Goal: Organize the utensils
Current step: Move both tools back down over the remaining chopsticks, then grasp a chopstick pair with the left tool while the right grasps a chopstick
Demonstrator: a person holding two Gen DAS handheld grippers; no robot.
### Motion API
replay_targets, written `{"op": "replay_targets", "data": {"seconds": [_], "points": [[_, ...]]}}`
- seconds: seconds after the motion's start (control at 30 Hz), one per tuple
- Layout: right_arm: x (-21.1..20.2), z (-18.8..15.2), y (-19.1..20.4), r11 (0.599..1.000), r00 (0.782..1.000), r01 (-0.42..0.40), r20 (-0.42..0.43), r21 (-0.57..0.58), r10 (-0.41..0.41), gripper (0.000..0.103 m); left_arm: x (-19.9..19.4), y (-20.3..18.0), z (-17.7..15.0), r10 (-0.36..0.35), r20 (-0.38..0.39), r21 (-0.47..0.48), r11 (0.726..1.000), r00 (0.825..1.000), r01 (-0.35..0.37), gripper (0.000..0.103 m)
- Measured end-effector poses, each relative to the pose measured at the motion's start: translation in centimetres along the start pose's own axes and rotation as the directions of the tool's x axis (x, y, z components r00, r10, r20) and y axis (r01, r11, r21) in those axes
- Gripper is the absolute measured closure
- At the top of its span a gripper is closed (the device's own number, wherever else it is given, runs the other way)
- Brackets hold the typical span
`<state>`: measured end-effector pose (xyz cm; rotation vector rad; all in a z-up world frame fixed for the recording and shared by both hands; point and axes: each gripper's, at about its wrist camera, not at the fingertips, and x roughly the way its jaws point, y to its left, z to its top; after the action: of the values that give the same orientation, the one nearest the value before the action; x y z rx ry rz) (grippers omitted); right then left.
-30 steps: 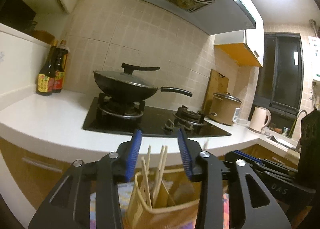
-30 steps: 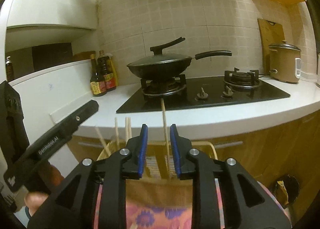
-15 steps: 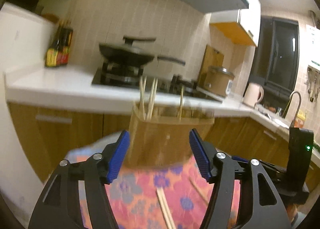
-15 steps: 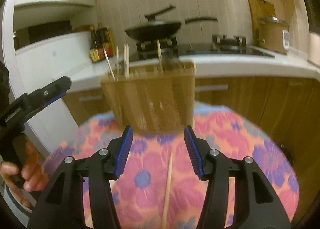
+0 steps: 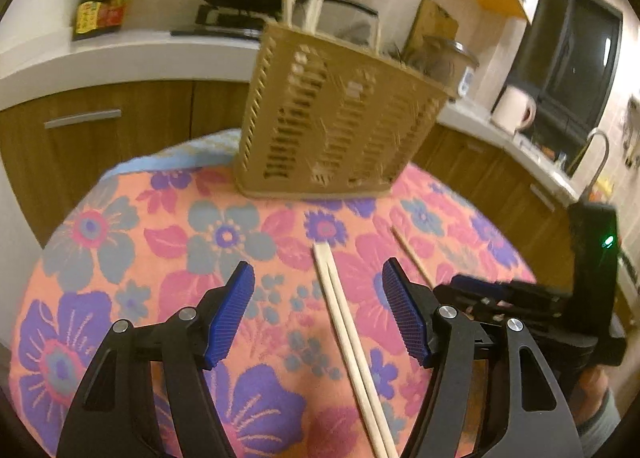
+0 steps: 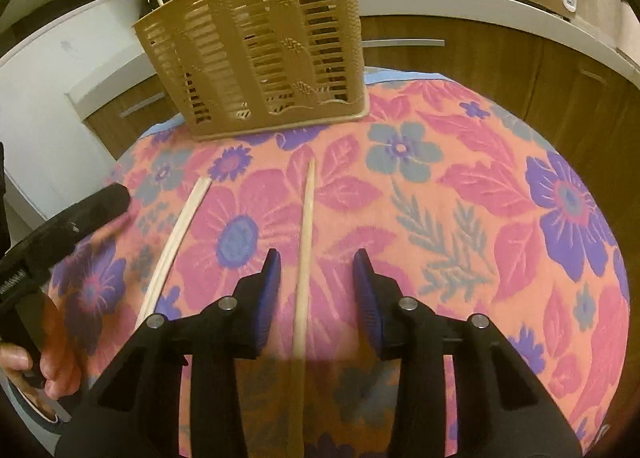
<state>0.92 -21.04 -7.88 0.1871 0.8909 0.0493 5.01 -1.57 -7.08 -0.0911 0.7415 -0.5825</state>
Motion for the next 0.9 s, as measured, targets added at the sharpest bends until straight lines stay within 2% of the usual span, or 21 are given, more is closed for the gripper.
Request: {"op": "replay_targets", "data": {"seconds": [0.1, 0.2, 0.3, 0.37, 0.47, 0.5, 0.67, 0.9], "points": [[0.1, -0.4, 0.5, 0.999, 1.0, 0.015, -0.009, -0.03, -0.015, 0.069, 0.5, -0.9, -0.2, 0.012, -0.04, 0.04, 0.999, 0.999, -0.011, 0.04], [0.2, -0.6, 1.2, 0.996, 0.998, 0.053, -0.009, -0.07, -0.054, 0.07, 1.6, -2.1, -0.5, 0.046, -0.113, 0.086, 0.996, 0.993, -0.036, 0.041], [0.3, -0.7, 1.7, 0.99, 0.995, 0.095, -0.009, -0.108, -0.096, 0.078, 2.9, -3.2, -1.1, 0.104, -0.173, 0.146, 0.986, 0.979, -0.079, 0.047], [0.2, -0.8, 1.5, 0.987, 0.995, 0.099, -0.005, -0.124, -0.1, 0.087, 3.2, -4.1, -1.3, 0.15, -0.172, 0.199, 0.973, 0.974, -0.115, 0.047], [0.1, -0.8, 1.2, 0.989, 0.996, 0.082, -0.011, -0.12, -0.084, 0.098, 3.9, -5.3, -1.6, 0.232, -0.184, 0.274, 0.945, 0.955, -0.177, 0.047], [0.0, -0.8, 1.1, 0.989, 0.996, 0.085, -0.013, -0.119, -0.088, 0.098, 4.0, -5.7, -1.6, 0.245, -0.189, 0.287, 0.94, 0.951, -0.186, 0.049], [-0.4, -0.8, 0.6, 0.992, 0.997, 0.068, -0.025, -0.107, -0.071, 0.099, 4.2, -6.1, -1.2, 0.246, -0.225, 0.288, 0.941, 0.943, -0.176, 0.055], [-0.8, -1.0, 0.0, 0.994, 0.998, 0.053, -0.039, -0.097, -0.057, 0.099, 4.0, -6.1, -1.1, 0.237, -0.217, 0.298, 0.94, 0.947, -0.167, 0.059]]}}
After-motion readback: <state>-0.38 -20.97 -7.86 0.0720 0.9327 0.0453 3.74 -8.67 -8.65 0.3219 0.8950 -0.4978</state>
